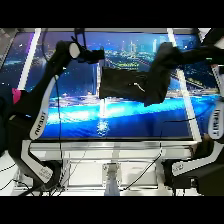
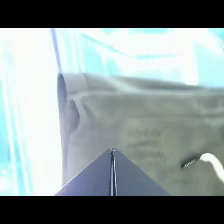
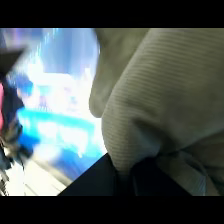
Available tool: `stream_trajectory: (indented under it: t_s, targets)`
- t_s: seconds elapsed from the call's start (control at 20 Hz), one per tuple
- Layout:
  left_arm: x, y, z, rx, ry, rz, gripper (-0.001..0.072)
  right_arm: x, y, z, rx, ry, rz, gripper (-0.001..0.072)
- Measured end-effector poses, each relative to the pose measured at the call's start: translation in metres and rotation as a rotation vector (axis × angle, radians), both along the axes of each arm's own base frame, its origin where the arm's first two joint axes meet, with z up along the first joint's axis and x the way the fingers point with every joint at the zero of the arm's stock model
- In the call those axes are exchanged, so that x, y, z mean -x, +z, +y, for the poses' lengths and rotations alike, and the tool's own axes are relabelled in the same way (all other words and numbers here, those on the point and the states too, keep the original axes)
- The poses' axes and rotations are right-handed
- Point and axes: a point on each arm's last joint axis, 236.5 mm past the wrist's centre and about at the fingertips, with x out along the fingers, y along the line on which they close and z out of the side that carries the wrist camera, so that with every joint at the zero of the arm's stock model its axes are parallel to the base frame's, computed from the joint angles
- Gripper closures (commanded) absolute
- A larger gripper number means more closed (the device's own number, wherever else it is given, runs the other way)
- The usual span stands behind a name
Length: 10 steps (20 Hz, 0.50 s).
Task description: Fold the clothes and pants, and hang the long-sleeved shirts on hangers.
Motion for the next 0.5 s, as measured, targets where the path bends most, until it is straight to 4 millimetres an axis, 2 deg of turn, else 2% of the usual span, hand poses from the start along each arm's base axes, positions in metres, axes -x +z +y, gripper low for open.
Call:
stream_trajectory:
  t_s: [0.15,0.2,0.25,0.3,0.4,0.5]
  targets:
    - [-0.007,0.024,0.028,0.009,0.047,-0.039,0.0699,-0.001,-0.032,0.108,-0.003,0.098,0.018,0.0689]
    - [-0.008,0.029,0.035,0.012,0.058,-0.046,0.0699,0.002,-0.048,0.146,-0.007,0.119,0.033,0.0658]
    - [-0.009,0.034,0.041,0.014,0.069,-0.054,0.0699,0.005,-0.064,0.177,-0.011,0.129,0.045,0.0486]
    - [-0.01,0.038,0.047,0.015,0.077,-0.06,0.0699,0.009,-0.079,0.209,-0.017,0.137,0.052,0.0258]
    - [-0.01,0.041,0.053,0.02,0.087,-0.063,0.0698,0.019,-0.098,0.253,-0.023,0.149,0.054,0.0241]
    - [-0.011,0.045,0.058,0.024,0.096,-0.067,0.0698,0.022,-0.105,0.271,-0.019,0.151,0.046,0.0244]
